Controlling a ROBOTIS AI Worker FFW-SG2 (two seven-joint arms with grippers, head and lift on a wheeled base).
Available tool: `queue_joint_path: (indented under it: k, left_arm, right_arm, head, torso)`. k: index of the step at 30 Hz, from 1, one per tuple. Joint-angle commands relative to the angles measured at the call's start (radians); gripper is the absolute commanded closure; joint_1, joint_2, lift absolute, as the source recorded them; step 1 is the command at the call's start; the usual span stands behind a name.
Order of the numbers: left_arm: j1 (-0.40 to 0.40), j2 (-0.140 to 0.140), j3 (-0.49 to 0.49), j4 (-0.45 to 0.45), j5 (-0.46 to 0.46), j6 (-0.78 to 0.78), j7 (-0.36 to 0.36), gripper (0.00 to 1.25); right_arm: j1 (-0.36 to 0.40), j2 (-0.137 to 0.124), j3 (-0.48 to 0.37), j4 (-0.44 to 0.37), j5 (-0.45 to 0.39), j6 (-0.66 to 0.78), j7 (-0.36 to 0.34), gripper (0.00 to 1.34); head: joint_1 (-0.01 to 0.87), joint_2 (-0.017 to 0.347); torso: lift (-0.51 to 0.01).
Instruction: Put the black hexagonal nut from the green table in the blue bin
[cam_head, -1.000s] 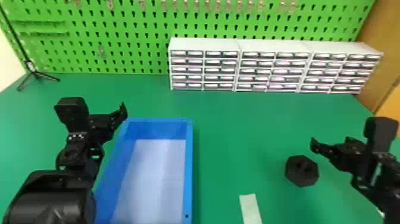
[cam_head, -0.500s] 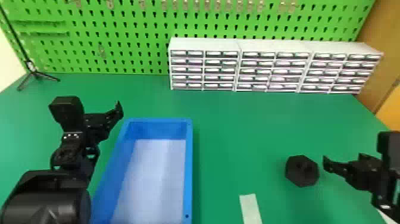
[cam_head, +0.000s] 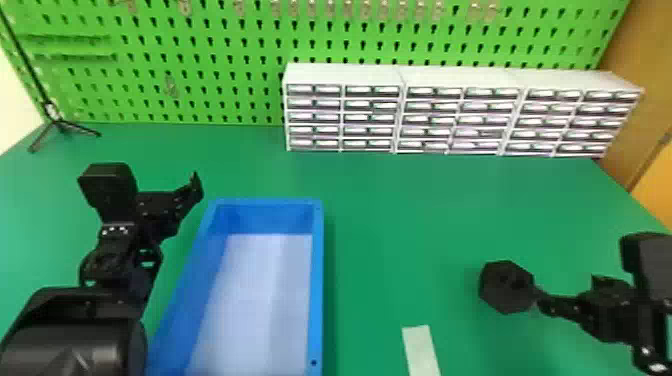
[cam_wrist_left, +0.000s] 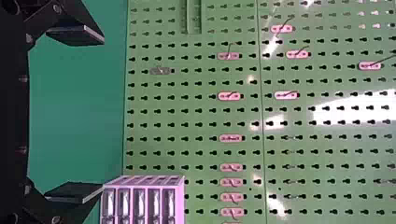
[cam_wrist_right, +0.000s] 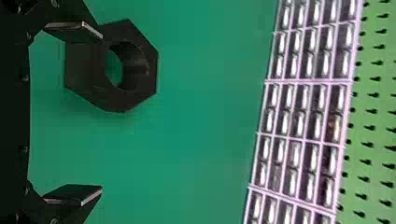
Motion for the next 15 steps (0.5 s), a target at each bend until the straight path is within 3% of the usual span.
queue_joint_path:
  k: [1,9,15]
  left_arm:
    - [-0.003,0.006,-0.002,0.0,-0.001,0.0,0.0,0.17]
    - [-0.003,0.012,-0.002,0.0,-0.006,0.0,0.0,0.17]
    - [-0.006,0.016,-0.005,0.0,-0.006,0.0,0.0,0.17]
  right_arm:
    - [0.002,-0.048,0.023,-0.006,-0.008,0.045,0.03,0.15]
    - [-0.006,-0.115,0.025,-0.024,0.015,0.099,0.108,0.15]
    - [-0.002,-0.144,0.023,-0.032,0.033,0.124,0.151,0.15]
  head:
    - [0.683,0.028]
    - [0.683,0.028]
    - [0.683,0.028]
  torso:
    - [-0.096]
    - [-0.096]
    - [-0.096]
